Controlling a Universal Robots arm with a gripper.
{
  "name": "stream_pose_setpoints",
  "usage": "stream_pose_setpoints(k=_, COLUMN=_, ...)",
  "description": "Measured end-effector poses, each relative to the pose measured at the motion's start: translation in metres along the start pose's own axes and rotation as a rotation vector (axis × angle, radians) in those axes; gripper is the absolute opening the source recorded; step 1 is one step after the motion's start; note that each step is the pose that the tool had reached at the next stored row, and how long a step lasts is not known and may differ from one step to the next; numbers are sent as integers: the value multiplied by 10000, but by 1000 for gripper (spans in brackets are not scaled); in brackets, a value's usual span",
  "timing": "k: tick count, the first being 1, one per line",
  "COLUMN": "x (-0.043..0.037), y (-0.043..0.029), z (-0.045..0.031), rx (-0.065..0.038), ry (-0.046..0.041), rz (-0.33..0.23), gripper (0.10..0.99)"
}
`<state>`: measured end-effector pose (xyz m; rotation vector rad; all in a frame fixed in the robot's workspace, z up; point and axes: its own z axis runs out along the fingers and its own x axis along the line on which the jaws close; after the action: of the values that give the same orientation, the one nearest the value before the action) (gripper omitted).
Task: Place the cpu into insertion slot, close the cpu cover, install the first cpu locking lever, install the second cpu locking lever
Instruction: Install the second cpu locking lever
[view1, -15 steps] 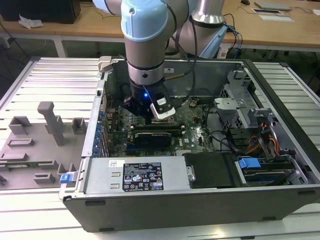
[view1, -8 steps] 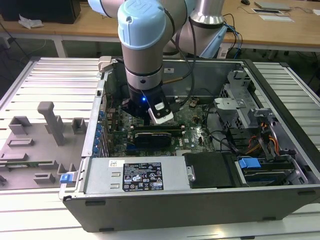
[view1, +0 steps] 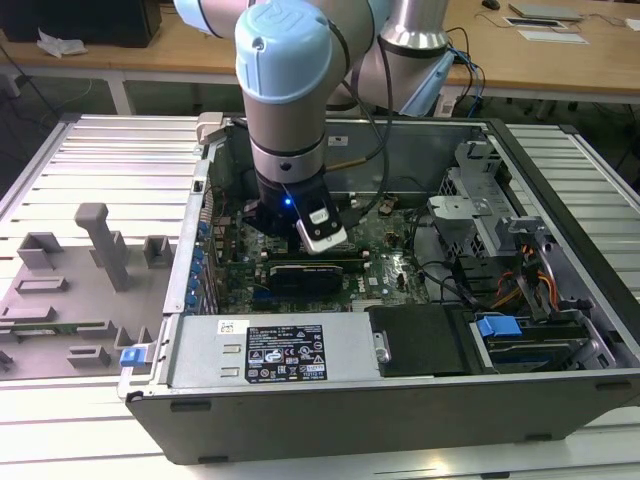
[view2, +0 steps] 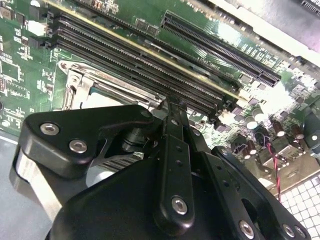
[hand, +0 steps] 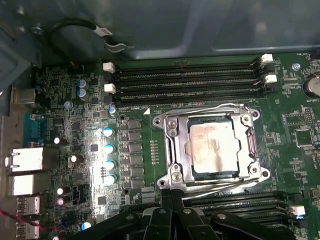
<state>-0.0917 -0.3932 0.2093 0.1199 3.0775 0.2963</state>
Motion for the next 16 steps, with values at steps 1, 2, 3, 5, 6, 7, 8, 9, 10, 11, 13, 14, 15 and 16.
stream_pose_setpoints(k=1, x=0, y=-5, z=-1, rx=-41, ry=3, rz=2, gripper=106)
stream_pose_setpoints(k=2, x=-1, y=-9, z=-2, rx=-93, ry=7, rz=5, gripper=106)
stream_pose_setpoints(k=3, x=-1, y=-13, z=-2, rx=-182, ry=14, rz=11, gripper=106)
stream_pose_setpoints(k=5, x=0, y=-23, z=14, rx=-284, ry=20, rz=17, gripper=106)
stream_pose_setpoints(k=6, x=0, y=-27, z=21, rx=-306, ry=21, rz=18, gripper=106)
stream_pose_setpoints(k=7, x=1, y=-32, z=29, rx=-332, ry=23, rz=19, gripper=106)
stream_pose_setpoints(k=8, x=3, y=-35, z=35, rx=-363, ry=25, rz=21, gripper=106)
stream_pose_setpoints(k=9, x=9, y=-37, z=41, rx=-430, ry=31, rz=24, gripper=106)
stream_pose_setpoints(k=10, x=23, y=-39, z=49, rx=-566, ry=38, rz=30, gripper=106)
stream_pose_setpoints(k=11, x=32, y=-42, z=59, rx=-634, ry=40, rz=35, gripper=106)
stream_pose_setpoints(k=13, x=37, y=-48, z=75, rx=-694, ry=43, rz=37, gripper=106)
stream_pose_setpoints(k=14, x=39, y=-50, z=84, rx=-733, ry=45, rz=40, gripper=106)
stream_pose_setpoints(k=15, x=41, y=-52, z=90, rx=-758, ry=47, rz=41, gripper=106)
stream_pose_setpoints(k=16, x=43, y=-54, z=98, rx=-802, ry=51, rz=43, gripper=106)
